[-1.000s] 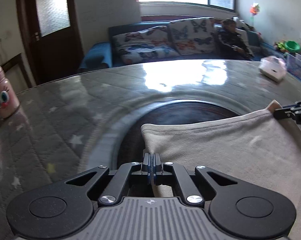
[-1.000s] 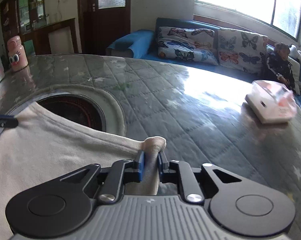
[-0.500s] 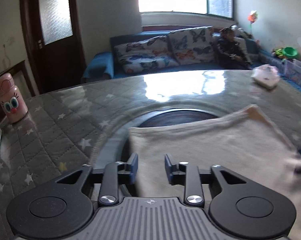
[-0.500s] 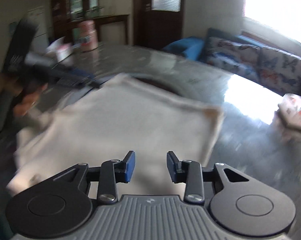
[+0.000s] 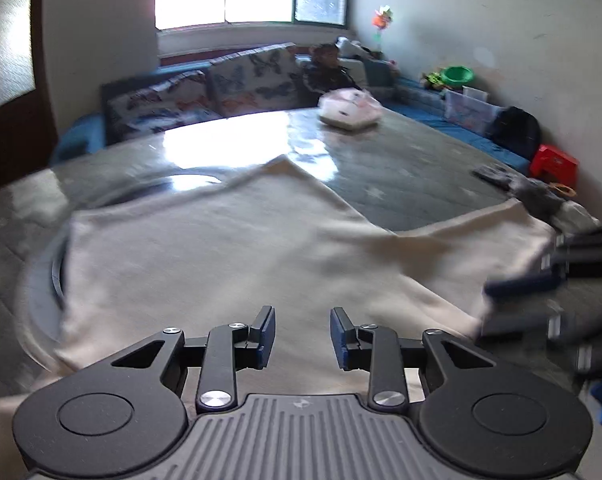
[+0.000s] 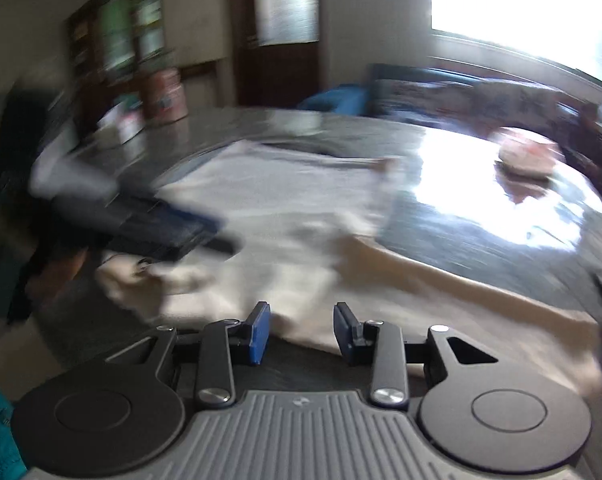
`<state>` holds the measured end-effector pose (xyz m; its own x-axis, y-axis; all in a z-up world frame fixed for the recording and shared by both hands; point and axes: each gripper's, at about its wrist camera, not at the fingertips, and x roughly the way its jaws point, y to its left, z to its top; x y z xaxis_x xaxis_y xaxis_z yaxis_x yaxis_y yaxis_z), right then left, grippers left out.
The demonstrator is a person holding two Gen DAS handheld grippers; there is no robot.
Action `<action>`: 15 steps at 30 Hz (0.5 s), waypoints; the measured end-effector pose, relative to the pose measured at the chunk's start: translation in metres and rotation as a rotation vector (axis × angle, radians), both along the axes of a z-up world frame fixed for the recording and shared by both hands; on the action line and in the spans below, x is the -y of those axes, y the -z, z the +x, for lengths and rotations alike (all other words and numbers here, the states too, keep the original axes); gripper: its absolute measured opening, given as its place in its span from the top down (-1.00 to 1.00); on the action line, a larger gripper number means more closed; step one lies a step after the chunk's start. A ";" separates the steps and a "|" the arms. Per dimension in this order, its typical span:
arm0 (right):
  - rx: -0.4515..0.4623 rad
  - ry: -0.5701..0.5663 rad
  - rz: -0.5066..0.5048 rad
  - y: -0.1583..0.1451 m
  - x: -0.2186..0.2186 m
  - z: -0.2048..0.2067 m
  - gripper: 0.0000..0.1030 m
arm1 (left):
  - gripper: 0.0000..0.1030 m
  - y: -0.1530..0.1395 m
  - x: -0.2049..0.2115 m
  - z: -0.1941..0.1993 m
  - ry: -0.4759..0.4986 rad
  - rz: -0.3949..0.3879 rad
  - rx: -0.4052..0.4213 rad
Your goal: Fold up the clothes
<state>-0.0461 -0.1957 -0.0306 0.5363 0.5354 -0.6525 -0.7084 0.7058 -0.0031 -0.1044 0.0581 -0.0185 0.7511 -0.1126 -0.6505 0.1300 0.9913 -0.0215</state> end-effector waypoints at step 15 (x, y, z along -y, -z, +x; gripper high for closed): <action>-0.047 0.570 0.060 0.011 0.118 0.062 0.24 | 0.34 -0.001 0.036 -0.012 0.079 0.062 0.029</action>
